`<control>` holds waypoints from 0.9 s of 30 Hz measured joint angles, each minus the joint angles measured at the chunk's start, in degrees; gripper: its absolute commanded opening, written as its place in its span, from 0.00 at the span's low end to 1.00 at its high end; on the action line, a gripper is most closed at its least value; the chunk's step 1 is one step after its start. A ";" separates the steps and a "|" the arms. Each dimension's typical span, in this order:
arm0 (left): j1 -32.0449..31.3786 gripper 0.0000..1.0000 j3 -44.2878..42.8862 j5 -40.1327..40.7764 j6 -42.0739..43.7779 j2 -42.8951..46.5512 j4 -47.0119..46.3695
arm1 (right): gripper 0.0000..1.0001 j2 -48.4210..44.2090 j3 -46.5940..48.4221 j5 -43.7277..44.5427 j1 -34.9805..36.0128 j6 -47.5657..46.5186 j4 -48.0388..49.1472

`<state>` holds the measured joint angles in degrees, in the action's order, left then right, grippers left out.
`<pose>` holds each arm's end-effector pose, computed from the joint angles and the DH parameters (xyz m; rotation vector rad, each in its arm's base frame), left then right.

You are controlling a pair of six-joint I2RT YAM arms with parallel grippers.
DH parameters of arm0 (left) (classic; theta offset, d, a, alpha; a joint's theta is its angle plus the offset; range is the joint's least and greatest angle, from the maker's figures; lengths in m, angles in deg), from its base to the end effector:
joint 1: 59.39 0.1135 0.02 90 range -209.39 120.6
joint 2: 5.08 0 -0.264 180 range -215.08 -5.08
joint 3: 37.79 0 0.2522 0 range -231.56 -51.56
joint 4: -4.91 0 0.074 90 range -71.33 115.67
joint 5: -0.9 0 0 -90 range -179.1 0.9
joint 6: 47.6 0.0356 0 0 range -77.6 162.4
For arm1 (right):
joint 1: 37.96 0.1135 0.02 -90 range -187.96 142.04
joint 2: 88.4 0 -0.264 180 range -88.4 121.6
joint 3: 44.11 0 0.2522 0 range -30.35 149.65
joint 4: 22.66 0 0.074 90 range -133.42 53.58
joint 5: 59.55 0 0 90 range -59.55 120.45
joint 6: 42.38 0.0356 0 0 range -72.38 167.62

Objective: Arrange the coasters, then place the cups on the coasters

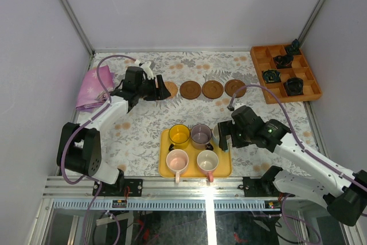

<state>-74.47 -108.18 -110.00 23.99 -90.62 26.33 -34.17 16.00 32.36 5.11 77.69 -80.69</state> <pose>0.3144 -0.0979 0.2469 0.1432 2.2518 -0.7226 0.1351 0.1246 0.2670 -0.2741 2.5343 0.4866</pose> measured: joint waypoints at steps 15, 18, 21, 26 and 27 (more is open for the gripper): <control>0.00 0.65 1.05 0.96 0.85 0.04 1.29 | 0.61 7.15 -3.54 3.26 2.47 2.23 4.37; 0.00 0.65 1.05 1.03 1.01 0.04 1.29 | 0.55 8.26 -3.56 3.32 2.73 2.47 5.46; 0.00 0.65 1.05 1.03 1.03 0.04 1.29 | 0.47 9.11 -3.56 3.26 3.08 2.51 6.21; 0.00 0.65 1.07 1.03 1.03 0.04 1.29 | 0.26 10.43 -3.56 3.21 3.48 2.43 6.54; 0.00 0.65 1.07 1.01 1.03 0.04 1.29 | 0.20 10.64 -3.56 3.21 3.50 2.47 6.51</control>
<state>-74.47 -107.10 -109.00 25.02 -90.58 27.62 -23.52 12.43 35.58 8.61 80.16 -74.17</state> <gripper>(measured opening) 0.648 0.331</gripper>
